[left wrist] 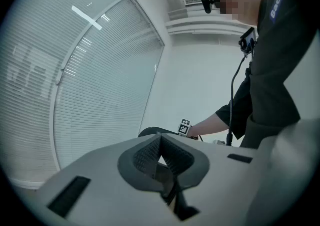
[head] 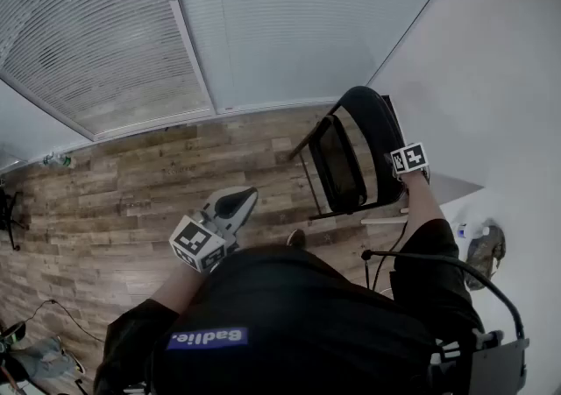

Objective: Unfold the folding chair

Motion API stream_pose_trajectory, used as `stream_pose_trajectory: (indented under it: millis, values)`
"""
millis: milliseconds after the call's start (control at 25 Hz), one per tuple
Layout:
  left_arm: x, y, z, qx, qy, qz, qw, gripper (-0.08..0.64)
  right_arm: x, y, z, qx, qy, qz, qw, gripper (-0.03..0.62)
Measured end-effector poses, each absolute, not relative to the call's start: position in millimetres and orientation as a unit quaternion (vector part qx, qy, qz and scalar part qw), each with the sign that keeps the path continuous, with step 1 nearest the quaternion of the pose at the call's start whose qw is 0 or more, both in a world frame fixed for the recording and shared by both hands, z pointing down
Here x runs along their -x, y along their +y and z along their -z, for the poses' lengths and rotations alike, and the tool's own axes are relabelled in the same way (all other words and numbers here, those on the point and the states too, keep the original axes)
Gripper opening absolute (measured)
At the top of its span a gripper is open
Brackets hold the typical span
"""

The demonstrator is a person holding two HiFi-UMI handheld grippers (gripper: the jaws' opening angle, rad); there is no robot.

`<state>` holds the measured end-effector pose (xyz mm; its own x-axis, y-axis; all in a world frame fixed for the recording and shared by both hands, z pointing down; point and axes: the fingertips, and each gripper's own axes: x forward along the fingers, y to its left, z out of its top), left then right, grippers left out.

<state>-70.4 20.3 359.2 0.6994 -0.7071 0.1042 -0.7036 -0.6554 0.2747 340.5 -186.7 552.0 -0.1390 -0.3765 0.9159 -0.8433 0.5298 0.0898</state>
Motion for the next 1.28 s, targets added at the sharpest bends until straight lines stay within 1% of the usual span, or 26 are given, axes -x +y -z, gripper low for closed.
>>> stream_pose_trajectory:
  millis: [360,960,1280]
  values:
    - [70,22,-361,-0.910,-0.388,0.000,0.149,0.003,-340,-188,-550,-0.426,-0.717,-0.232,0.500,0.126]
    - [60,15,-373,-0.908,-0.382,-0.011,0.170,0.003,-339,-188,-552,-0.421,-0.722,-0.222,0.502,0.129]
    - [23,5,-374,-0.923,-0.335,-0.005,0.190,0.005,-336,-188,-546,-0.421,-0.724,-0.215,0.503,0.130]
